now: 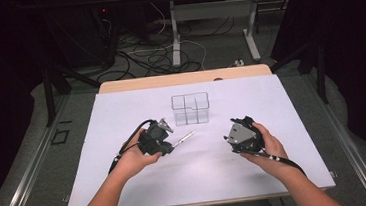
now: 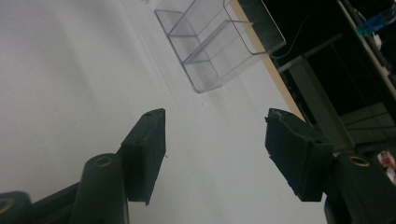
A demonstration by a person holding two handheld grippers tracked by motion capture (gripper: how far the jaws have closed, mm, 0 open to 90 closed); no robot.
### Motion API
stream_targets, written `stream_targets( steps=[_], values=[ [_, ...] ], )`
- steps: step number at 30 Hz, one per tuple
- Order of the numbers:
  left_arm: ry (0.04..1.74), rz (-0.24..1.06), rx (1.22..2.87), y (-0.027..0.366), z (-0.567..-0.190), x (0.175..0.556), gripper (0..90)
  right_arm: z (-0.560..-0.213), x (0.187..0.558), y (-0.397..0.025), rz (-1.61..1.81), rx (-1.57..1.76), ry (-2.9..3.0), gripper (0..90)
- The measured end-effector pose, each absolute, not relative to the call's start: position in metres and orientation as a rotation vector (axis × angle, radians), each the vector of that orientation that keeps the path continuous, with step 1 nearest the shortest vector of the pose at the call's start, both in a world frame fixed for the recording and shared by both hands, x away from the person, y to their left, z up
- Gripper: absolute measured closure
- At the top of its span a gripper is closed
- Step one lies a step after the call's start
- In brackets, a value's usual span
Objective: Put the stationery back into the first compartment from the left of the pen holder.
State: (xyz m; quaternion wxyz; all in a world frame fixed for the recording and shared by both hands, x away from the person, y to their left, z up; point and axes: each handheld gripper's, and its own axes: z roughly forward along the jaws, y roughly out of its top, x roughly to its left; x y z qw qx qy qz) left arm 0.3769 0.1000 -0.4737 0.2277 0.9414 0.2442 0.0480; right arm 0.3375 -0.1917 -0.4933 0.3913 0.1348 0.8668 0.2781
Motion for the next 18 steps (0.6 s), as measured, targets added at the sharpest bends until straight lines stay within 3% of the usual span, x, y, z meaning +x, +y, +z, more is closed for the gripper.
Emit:
stream_targets(
  steps=[11,18],
  values=[
    [0.671,0.087,2.61,0.083,-0.48,0.383,79.6,-0.499,0.323,-0.163,0.574,0.018,2.103,38.7],
    [0.676,0.034,2.598,0.069,-0.479,0.385,79.6,-0.509,0.315,-0.155,0.542,-0.179,2.054,53.2]
  ],
)
